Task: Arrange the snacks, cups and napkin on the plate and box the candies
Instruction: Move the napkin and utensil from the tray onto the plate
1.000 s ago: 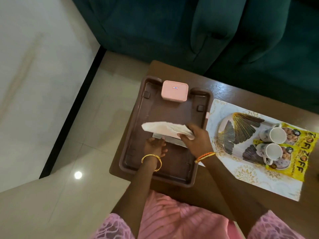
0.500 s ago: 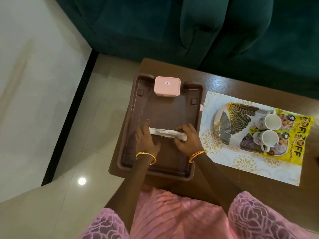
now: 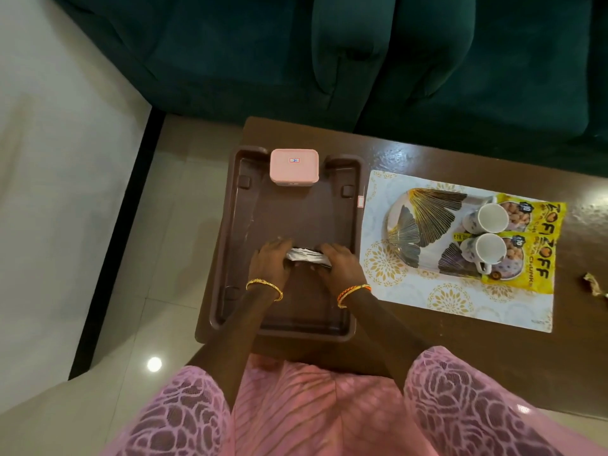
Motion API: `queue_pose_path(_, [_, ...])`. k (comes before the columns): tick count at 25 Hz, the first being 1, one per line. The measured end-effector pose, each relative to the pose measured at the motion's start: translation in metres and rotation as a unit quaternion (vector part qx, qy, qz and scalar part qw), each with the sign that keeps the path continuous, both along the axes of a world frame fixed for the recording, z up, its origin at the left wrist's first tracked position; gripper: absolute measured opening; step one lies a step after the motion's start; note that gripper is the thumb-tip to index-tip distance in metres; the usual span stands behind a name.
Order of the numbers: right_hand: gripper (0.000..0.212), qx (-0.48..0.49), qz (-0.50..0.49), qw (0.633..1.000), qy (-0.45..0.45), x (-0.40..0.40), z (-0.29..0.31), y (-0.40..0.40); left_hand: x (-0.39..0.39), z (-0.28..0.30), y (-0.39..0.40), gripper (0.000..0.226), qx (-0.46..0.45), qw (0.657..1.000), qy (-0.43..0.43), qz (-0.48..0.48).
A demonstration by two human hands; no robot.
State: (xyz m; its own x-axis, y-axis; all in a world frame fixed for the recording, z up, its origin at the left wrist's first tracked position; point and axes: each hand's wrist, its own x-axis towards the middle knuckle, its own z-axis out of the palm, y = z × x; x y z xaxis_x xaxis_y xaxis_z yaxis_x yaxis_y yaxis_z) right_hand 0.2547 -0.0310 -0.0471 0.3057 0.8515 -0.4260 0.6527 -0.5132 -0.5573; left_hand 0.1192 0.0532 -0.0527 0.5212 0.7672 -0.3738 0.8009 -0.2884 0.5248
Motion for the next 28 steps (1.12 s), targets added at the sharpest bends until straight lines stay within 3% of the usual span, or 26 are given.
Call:
queue_pose_path(9, [0.039,0.085,-0.014,0.996,0.024,0.035,0.043,-0.023,0.017,0.042,-0.021,0.039,0.042,0.993,-0.114,0.003])
queue_pose_path(16, [0.035,0.105,-0.042,0.993,-0.02,0.143,0.086,-0.049,0.129,0.076,-0.04,0.037,0.046,0.984,-0.163,-0.052])
queue_pose_path(21, [0.04,0.079,-0.06,0.994,-0.052,0.221,0.067,-0.05,0.215,0.056,-0.045,0.037,0.003,0.989,-0.141,-0.042])
queue_pose_path(28, [0.039,-0.003,0.029,0.997,-0.077,0.289,0.012,-0.032,0.274,0.003,-0.062,0.038,-0.036,0.993,-0.111,0.033])
